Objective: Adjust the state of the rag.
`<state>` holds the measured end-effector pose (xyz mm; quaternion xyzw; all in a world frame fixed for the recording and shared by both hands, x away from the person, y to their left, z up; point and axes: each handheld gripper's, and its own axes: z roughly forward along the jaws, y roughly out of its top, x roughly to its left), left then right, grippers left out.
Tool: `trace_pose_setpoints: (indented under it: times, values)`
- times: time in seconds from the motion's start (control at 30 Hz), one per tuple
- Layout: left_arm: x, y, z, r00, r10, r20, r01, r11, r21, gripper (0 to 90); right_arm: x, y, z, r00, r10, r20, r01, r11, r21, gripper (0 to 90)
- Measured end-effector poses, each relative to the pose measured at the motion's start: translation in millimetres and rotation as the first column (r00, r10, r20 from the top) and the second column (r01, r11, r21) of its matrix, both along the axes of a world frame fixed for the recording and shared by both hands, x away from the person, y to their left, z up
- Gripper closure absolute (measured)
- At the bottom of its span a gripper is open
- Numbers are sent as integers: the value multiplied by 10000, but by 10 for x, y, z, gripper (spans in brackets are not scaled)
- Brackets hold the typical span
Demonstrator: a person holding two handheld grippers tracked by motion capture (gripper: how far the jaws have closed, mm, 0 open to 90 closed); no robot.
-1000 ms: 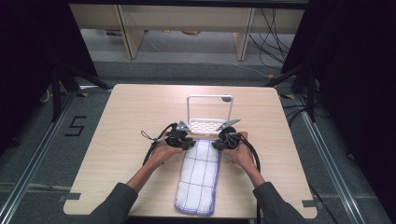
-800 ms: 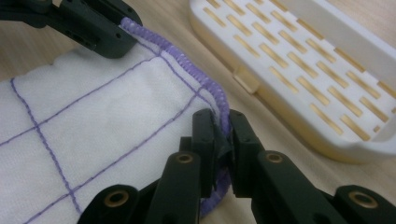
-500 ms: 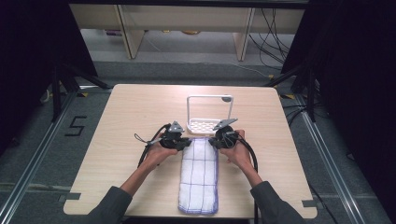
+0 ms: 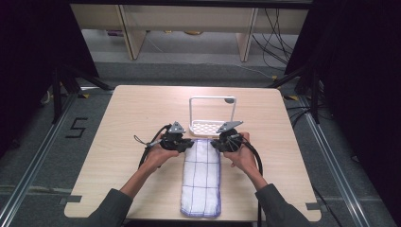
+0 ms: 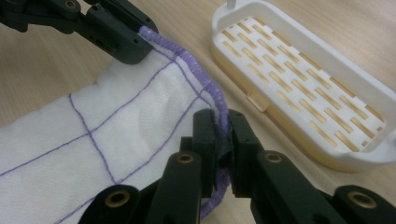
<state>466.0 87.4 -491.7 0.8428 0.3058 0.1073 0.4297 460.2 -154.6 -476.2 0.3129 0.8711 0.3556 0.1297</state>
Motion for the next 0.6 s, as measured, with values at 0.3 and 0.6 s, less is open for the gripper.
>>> trace_pose_setpoints:
  times: [0.3, 0.6]
  values:
    - [-97, -21, 159, 9992, -154, 378, 159, 9998, -127, 792, -98, -12, 124, 9998, 96, 173, -102, 9994, 341, 840]
    - [-139, 3, 226, 9989, -108, 465, 122, 9995, -301, 792, -148, -18, 199, 9991, 295, 296, -303, 9992, 259, 840]
